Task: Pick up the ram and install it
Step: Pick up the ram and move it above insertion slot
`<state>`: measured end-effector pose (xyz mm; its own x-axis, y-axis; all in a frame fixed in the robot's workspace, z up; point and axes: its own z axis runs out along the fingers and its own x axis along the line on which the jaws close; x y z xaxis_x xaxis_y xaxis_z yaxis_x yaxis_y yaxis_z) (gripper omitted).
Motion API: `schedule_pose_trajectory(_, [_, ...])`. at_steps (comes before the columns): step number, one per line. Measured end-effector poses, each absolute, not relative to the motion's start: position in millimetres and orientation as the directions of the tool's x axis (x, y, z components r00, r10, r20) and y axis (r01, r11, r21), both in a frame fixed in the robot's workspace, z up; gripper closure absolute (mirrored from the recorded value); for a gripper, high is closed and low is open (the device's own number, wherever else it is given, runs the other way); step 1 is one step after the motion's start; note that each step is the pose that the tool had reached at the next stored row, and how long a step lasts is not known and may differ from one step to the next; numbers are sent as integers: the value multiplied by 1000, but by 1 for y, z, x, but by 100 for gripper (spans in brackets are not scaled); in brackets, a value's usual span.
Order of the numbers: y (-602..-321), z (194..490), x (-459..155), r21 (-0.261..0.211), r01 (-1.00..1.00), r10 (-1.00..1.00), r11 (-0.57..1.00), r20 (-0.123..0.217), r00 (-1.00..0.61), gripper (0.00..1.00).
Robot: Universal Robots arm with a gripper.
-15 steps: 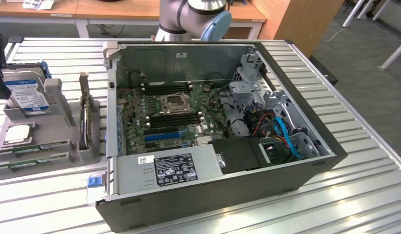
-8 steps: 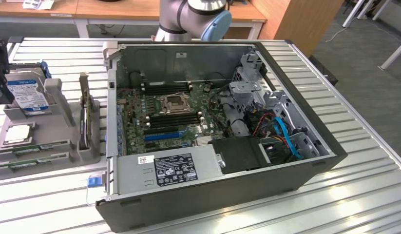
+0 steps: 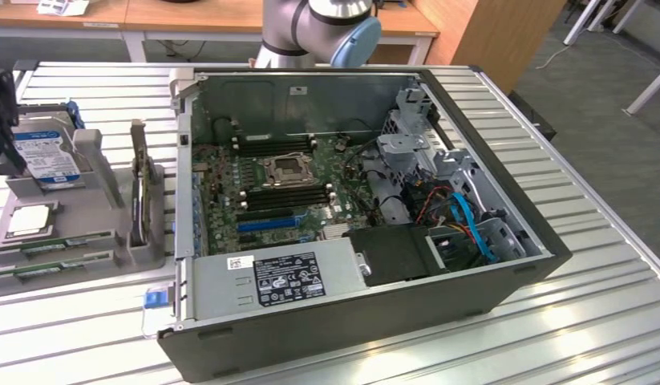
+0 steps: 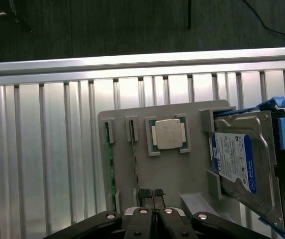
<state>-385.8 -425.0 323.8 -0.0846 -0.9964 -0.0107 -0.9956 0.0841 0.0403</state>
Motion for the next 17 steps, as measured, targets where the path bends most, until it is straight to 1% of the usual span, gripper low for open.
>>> schedule_pose_trajectory(10, [-425,315,-386,40,-996,-996,84,-11,-85,90])
schedule_pose_trajectory(17, [-425,315,-386,40,-996,-996,84,-11,-85,90])
